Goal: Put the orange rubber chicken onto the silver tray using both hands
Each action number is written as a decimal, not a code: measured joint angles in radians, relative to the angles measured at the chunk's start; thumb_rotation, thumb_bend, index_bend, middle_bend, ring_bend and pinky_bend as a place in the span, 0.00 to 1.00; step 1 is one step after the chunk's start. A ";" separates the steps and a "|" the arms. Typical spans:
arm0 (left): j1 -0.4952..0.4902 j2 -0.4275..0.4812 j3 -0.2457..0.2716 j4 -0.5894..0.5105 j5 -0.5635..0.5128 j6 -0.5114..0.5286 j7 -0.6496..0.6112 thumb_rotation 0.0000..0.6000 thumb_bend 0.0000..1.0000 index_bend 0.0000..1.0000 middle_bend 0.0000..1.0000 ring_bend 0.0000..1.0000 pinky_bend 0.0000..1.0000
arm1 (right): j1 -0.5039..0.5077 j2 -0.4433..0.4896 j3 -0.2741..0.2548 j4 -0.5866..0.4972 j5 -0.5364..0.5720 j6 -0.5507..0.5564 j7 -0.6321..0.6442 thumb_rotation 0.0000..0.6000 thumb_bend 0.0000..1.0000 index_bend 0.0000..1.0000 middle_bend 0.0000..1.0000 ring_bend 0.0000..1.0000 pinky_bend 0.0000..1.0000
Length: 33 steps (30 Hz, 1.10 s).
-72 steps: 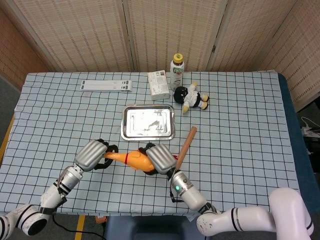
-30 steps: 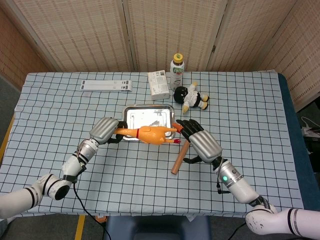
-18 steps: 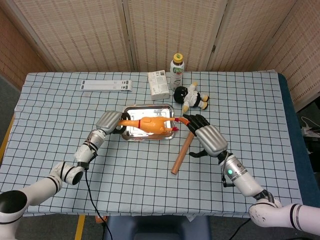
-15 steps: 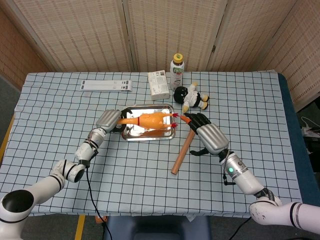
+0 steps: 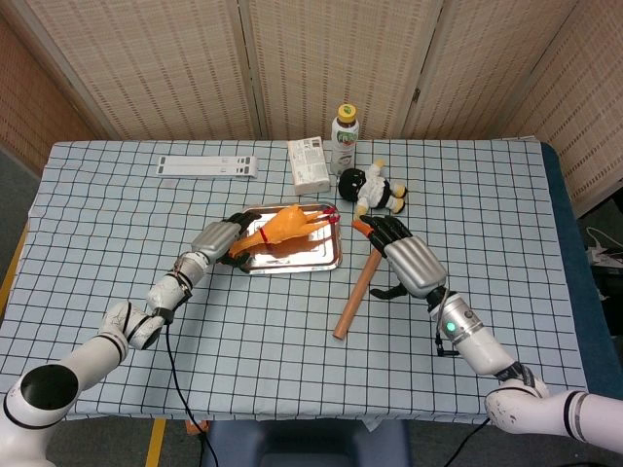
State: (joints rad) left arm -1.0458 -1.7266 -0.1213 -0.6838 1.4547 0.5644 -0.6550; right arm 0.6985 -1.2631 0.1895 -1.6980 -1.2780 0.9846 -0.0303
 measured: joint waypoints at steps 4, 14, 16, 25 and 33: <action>0.005 0.037 0.001 -0.063 0.012 0.052 -0.004 1.00 0.41 0.00 0.00 0.00 0.12 | -0.013 0.013 -0.004 -0.024 -0.007 0.021 -0.013 1.00 0.08 0.00 0.00 0.00 0.00; 0.125 0.259 0.006 -0.458 0.032 0.309 0.142 1.00 0.40 0.00 0.00 0.00 0.10 | -0.131 0.058 -0.071 -0.098 -0.088 0.195 -0.107 1.00 0.08 0.00 0.00 0.00 0.00; 0.173 0.322 0.013 -0.572 0.032 0.373 0.197 1.00 0.40 0.00 0.00 0.00 0.10 | -0.168 0.065 -0.096 -0.111 -0.109 0.243 -0.147 1.00 0.08 0.00 0.00 0.00 0.00; 0.582 0.482 0.153 -0.833 0.052 0.841 0.512 1.00 0.41 0.00 0.00 0.00 0.10 | -0.433 0.039 -0.240 -0.053 -0.242 0.573 -0.260 1.00 0.08 0.00 0.00 0.00 0.00; 0.866 0.518 0.254 -0.833 0.059 1.052 0.678 1.00 0.41 0.00 0.00 0.00 0.10 | -0.641 0.008 -0.316 0.126 -0.331 0.774 -0.202 1.00 0.08 0.00 0.00 0.00 0.00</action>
State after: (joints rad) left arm -0.1794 -1.2089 0.1328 -1.5172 1.5138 1.6168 0.0228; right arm 0.0578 -1.2551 -0.1264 -1.5724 -1.6087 1.7590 -0.2318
